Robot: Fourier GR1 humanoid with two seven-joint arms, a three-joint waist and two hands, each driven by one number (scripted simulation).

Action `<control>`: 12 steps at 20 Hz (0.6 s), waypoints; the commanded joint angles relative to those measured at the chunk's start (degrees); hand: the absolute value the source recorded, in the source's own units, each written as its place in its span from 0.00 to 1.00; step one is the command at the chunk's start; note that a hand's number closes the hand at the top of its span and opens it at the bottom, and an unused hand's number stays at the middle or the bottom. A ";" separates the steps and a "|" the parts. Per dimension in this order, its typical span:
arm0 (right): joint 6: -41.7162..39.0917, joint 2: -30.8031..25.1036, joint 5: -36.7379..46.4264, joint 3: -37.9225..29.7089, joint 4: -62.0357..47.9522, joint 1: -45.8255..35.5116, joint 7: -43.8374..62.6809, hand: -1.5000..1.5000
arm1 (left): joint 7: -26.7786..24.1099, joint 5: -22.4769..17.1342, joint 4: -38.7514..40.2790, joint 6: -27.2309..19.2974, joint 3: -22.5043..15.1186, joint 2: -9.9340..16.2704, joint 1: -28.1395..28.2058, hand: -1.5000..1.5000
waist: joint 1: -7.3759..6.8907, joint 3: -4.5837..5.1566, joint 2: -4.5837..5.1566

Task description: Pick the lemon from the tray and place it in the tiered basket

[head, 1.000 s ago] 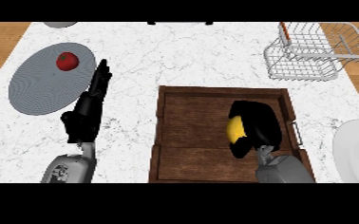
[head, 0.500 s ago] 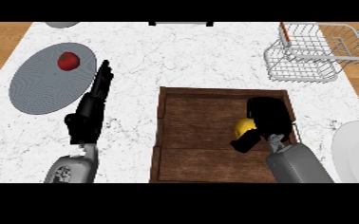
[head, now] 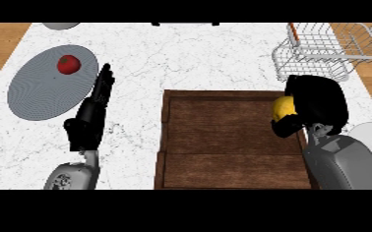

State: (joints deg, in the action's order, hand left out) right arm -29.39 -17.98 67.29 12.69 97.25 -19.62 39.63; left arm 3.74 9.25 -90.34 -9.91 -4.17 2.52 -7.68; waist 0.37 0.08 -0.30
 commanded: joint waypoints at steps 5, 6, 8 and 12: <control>-16.96 -1.64 -4.79 -9.56 17.39 -10.61 6.87 1.00 | -1.21 0.66 -0.04 -0.92 -1.05 -1.59 1.64 0.50 | 0.05 -0.02 0.02; -17.73 0.13 -5.66 -10.56 18.51 -12.91 8.35 1.00 | 0.40 -0.81 -0.59 1.37 0.47 0.60 0.06 0.50 | -0.04 -0.02 0.02; -23.27 -2.17 -8.49 -15.32 19.43 -15.87 8.28 1.00 | -0.58 -0.47 1.06 0.33 0.58 -0.44 -0.48 0.50 | -0.03 -0.02 0.11; -24.07 -1.97 -10.08 -20.67 16.21 -20.40 8.29 1.00 | -2.48 1.22 0.83 -0.83 -1.36 -1.95 1.16 0.50 | -0.37 -0.04 0.20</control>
State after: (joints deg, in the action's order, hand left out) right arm -48.70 -19.68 59.27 -2.94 113.93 -35.77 44.78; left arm 3.20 9.90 -90.17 -10.24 -4.81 1.47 -7.52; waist 0.20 0.07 -0.21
